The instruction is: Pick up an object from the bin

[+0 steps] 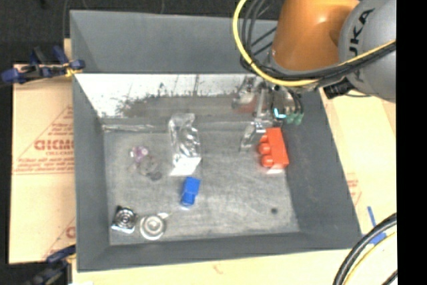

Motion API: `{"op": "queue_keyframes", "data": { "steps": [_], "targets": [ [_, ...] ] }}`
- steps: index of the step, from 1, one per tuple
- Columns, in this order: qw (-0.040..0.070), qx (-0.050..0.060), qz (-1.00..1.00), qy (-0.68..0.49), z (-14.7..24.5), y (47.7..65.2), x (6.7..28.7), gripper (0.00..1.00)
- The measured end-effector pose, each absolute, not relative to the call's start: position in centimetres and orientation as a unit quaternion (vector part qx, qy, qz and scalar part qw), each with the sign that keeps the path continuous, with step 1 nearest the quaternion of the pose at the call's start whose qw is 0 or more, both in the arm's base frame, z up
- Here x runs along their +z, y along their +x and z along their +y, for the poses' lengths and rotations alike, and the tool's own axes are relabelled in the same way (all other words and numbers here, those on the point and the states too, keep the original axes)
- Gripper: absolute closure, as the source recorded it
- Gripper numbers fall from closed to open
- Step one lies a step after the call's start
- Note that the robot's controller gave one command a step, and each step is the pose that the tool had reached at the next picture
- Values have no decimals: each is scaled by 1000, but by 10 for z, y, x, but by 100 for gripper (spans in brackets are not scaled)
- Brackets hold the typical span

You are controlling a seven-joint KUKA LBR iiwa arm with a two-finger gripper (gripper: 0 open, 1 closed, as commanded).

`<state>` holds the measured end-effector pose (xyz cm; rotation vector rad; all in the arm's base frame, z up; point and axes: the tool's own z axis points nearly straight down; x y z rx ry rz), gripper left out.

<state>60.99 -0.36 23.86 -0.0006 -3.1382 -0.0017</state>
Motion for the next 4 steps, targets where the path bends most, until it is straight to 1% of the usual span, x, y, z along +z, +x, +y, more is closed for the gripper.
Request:
{"op": "queue_keyframes", "data": {
  "steps": [1,2,3,4],
  "targets": [
    [-5,1,-993,116,17,573,308,0],
    [4,-1,-990,138,55,497,196,0],
    [2,-1,-989,147,101,499,80,0],
    [-2,-2,-991,135,108,501,99,0]
  ]
}}
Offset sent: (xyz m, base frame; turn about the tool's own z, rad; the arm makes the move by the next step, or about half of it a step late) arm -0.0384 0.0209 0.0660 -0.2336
